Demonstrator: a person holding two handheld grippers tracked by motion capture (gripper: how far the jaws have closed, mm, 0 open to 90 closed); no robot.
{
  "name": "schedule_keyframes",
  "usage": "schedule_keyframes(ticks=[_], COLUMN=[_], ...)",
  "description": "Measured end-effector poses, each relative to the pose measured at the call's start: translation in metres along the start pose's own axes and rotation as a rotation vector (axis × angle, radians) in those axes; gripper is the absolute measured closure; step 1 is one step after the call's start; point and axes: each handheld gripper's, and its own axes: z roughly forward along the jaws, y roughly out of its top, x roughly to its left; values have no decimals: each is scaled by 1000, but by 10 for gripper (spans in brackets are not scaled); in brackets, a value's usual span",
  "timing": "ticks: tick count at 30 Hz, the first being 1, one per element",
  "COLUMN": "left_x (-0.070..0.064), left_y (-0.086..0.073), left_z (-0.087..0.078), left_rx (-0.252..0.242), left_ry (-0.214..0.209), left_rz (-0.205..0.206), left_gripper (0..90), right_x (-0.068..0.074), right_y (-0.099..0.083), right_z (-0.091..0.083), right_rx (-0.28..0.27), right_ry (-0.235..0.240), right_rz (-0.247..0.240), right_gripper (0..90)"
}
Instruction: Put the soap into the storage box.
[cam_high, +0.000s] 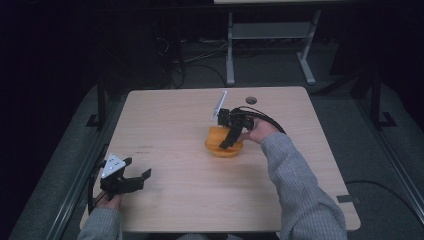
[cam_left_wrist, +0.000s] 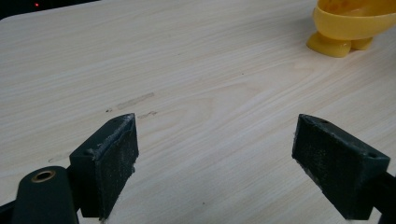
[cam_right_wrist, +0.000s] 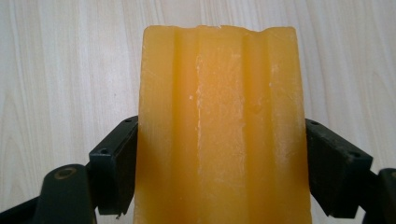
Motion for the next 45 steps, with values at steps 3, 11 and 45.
schedule_keyframes(ticks=[3, 11, 45], left_x=[0, 0, 0], left_y=[0, 0, 1], left_z=[0, 0, -1], left_rx=[-3, -1, 0], left_ry=[1, 2, 4], left_rz=[0, -1, 0], left_gripper=[136, 136, 136], right_x=[-1, -3, 0], right_y=[0, -1, -5], right_z=[5, 15, 13], right_rx=[15, 33, 0], right_ry=[7, 12, -5], right_rz=[-2, 4, 42], right_gripper=[209, 209, 153])
